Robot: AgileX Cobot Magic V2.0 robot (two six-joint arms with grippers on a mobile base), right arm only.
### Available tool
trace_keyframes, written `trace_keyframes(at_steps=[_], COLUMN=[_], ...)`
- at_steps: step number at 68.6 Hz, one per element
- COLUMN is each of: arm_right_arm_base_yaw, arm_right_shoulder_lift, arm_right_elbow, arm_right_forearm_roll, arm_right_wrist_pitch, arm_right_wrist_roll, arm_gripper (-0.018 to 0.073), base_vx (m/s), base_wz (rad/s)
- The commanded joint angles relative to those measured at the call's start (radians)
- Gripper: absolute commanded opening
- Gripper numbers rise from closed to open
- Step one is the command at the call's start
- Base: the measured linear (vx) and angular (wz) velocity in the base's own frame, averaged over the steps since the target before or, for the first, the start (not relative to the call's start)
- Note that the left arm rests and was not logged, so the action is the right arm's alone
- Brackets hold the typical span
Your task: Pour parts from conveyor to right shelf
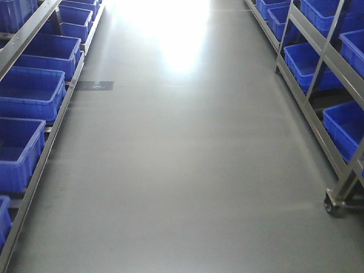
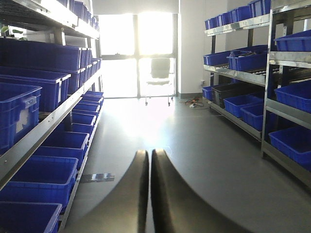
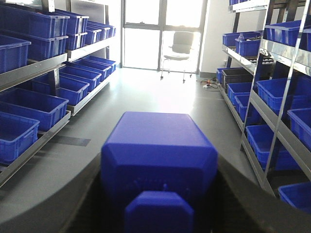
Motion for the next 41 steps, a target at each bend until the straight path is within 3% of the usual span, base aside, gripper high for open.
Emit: trace_keyframes(at_steps=[1, 41], arm_right_arm_base_yaw=[-0.004, -0.004], arm_right_shoulder_lift=[0.013, 0.013], arm_right_elbow=[-0.029, -0.029], arm_right_forearm_roll=[-0.007, -0.007], arm_right_wrist_pitch=[-0.085, -0.085], arm_right_wrist_roll=[-0.003, -0.003], arm_gripper=[-0.0009, -0.0009], base_vx=[0.57, 0.57], base_wz=[0.0, -0.05])
